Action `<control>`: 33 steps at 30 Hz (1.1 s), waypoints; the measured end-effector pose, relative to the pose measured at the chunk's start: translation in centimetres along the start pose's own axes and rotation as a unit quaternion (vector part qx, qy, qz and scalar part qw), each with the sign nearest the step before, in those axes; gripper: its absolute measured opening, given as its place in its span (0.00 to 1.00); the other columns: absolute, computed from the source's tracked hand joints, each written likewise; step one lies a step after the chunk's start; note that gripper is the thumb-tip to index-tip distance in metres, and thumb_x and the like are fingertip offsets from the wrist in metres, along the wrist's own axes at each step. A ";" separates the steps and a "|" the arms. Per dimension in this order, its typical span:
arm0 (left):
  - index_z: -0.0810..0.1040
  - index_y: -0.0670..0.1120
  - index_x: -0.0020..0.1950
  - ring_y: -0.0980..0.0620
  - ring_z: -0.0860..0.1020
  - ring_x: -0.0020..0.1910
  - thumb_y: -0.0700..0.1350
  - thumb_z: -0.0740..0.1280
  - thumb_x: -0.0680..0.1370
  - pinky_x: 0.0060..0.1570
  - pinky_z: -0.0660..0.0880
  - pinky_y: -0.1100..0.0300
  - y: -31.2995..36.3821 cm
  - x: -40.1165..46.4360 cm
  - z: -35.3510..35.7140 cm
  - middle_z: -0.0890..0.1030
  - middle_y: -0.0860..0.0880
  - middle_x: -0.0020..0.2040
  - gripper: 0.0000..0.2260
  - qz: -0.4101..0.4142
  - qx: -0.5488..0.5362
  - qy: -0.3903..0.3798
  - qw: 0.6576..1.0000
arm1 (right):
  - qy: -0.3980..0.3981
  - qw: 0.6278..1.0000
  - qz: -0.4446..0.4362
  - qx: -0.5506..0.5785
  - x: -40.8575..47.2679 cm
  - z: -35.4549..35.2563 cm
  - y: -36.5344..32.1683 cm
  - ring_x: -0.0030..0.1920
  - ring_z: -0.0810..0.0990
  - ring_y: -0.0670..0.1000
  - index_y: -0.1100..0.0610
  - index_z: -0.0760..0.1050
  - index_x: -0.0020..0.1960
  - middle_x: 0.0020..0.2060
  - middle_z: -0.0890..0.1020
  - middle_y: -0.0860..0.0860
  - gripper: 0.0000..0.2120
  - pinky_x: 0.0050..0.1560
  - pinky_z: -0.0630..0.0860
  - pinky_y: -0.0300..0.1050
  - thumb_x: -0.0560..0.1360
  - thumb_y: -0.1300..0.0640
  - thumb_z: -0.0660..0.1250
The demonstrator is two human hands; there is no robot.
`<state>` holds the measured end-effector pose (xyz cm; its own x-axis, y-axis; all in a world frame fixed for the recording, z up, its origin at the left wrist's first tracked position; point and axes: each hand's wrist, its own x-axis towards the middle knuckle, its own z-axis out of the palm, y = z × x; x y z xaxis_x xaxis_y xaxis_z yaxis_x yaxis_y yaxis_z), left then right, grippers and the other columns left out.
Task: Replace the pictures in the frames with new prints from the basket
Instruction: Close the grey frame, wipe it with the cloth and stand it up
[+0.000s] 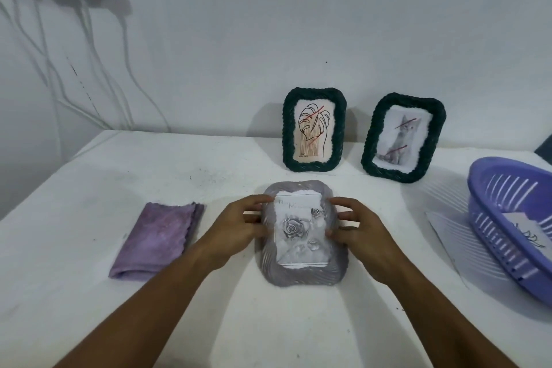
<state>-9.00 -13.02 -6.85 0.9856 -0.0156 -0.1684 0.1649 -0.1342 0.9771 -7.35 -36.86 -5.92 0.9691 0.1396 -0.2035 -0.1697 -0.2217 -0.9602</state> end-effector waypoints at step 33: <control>0.77 0.48 0.61 0.44 0.77 0.43 0.20 0.65 0.68 0.45 0.76 0.49 6.9 4.2 -12.8 0.78 0.43 0.56 0.29 0.161 -0.104 0.127 0.973 | -0.221 0.953 -0.186 0.097 11.7 10.2 -9.9 0.56 0.78 0.35 0.35 0.52 0.72 0.59 0.74 0.31 0.34 0.51 0.77 0.34 0.80 0.69 0.53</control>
<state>-3.24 -1.32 0.81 0.9606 0.2253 0.1629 -0.1765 0.0415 0.9834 3.86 -23.15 -0.73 0.8061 0.5756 0.1373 0.0984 0.0984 -0.9903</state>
